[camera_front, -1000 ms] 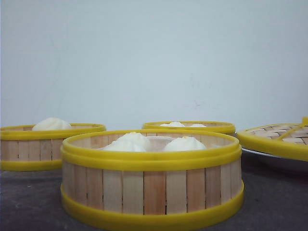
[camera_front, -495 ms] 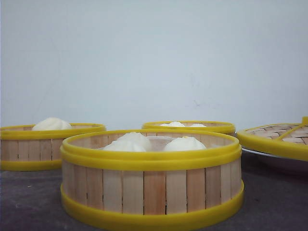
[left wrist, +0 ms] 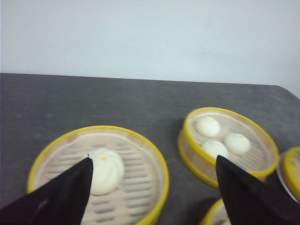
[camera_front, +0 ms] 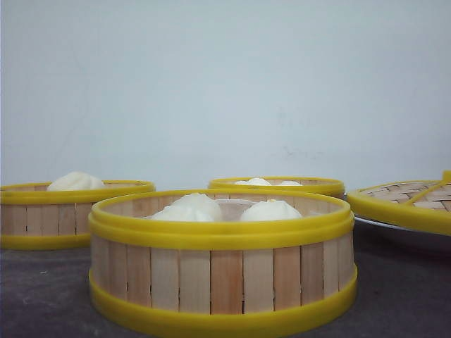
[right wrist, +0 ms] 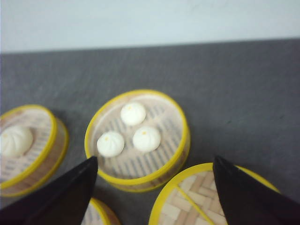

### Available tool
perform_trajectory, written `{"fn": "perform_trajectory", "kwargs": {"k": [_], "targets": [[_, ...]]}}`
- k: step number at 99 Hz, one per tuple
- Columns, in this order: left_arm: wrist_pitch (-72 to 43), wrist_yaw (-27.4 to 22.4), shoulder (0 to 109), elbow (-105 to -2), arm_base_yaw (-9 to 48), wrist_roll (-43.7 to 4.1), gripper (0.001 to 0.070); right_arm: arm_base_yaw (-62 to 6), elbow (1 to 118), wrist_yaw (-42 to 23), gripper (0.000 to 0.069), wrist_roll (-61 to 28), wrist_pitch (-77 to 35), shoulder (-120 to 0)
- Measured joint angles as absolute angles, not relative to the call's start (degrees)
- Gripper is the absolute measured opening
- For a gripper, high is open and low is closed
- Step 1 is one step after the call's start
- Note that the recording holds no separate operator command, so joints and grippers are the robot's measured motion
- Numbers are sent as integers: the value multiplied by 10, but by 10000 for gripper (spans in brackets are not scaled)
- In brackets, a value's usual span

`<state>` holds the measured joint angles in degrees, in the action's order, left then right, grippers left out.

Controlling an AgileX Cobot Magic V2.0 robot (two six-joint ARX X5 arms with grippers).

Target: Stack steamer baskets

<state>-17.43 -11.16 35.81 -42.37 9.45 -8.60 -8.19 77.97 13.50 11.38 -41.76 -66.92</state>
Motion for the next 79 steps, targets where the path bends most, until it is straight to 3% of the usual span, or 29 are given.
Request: {"fn": "perform_trajectory", "kwargs": {"k": [37, 64, 79], "targets": [[-175, -120, 340, -424, 135, -99, 509, -113, 857, 132, 483, 114, -396, -918], [-175, -120, 304, -424, 149, -99, 509, -112, 907, 90, 482, 112, -384, -1054], [-179, -120, 290, -424, 152, -99, 509, -112, 910, 73, 426, 112, -366, -1095]]}}
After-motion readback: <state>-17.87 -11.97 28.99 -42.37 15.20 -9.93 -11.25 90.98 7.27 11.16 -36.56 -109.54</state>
